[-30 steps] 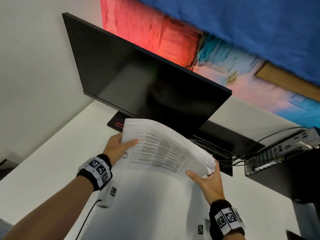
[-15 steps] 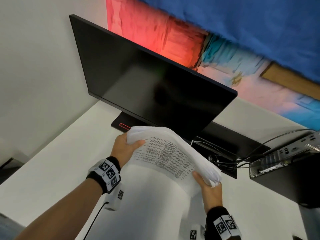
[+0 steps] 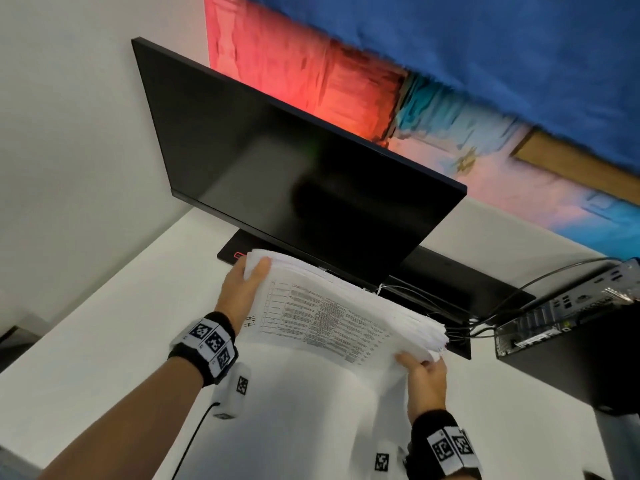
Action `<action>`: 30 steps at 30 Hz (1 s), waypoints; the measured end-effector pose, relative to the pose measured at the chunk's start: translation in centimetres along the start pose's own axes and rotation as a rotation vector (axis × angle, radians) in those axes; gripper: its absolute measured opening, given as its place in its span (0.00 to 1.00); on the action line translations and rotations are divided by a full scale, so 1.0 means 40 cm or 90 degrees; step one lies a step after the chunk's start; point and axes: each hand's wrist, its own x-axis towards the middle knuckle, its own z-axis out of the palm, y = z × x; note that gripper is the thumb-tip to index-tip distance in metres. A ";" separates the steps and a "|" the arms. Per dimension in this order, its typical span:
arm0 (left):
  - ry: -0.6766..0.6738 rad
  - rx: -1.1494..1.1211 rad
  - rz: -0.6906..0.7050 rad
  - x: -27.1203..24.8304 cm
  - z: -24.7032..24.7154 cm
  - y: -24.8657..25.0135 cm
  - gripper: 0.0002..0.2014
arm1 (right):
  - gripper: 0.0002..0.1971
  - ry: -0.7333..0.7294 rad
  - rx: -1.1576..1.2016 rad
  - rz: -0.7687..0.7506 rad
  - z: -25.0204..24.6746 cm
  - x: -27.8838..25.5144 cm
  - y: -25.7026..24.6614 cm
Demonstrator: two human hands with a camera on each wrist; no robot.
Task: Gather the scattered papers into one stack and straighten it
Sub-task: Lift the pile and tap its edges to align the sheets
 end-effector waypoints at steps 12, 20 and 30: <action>-0.123 0.091 0.001 0.016 -0.012 -0.037 0.33 | 0.28 0.013 -0.003 0.000 -0.038 0.040 0.011; -0.092 0.054 -0.005 0.034 -0.021 -0.052 0.29 | 0.26 0.033 0.018 -0.031 -0.062 0.051 0.012; -0.248 0.092 -0.060 0.030 -0.002 -0.044 0.20 | 0.22 0.075 -0.022 0.027 -0.072 0.043 0.023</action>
